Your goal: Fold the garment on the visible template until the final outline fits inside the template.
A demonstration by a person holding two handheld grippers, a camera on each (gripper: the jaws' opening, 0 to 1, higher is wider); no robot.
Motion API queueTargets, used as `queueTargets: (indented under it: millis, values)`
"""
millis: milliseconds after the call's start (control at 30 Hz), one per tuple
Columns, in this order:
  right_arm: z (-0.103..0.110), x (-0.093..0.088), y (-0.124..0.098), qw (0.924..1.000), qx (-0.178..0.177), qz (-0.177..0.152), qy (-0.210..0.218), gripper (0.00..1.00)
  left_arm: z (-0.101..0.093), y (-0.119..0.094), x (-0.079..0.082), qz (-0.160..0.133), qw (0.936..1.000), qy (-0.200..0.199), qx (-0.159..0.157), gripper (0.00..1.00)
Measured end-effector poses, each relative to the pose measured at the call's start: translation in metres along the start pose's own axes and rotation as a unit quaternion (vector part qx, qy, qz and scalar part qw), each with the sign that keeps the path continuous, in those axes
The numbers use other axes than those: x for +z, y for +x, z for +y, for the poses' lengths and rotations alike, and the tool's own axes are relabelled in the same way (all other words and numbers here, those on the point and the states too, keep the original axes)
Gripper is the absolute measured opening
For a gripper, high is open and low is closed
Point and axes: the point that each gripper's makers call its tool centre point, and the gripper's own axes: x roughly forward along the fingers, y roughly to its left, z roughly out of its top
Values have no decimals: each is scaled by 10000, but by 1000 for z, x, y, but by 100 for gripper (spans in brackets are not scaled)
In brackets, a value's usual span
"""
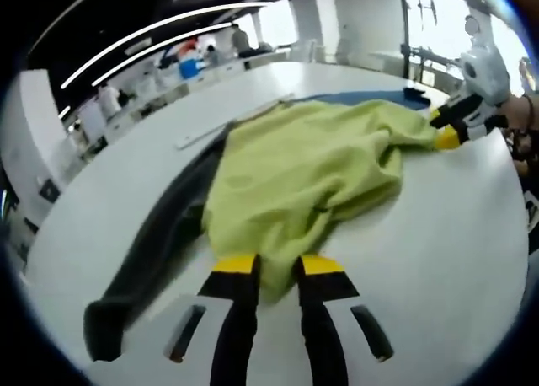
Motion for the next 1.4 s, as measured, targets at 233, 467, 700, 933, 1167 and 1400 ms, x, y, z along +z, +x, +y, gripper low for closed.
queueTargets:
  millis: [233, 467, 700, 933, 1167, 1400]
  values:
    - [5, 0, -4, 9999, 123, 30, 28, 0, -2, 0, 4, -128, 9998, -126, -124, 1]
    - [5, 7, -20, 9996, 155, -94, 201, 0, -3, -19, 10, -191, 9993, -183, -265, 0]
    - [8, 17, -41, 9990, 319, -167, 266, 0, 5, -43, 20, -281, 9985, -354, -323, 0]
    - [3, 40, -62, 9982, 444, -351, 208, 0, 6, -57, 25, -230, 9987, -88, -447, 0]
    - [-19, 68, -60, 9979, 386, -526, 50, 0, 18, -55, 55, -542, 9976, -90, -428, 0]
    - [-47, 88, -50, 9978, 220, -625, 24, 0, 32, -44, 74, -736, 9967, -107, -332, 0]
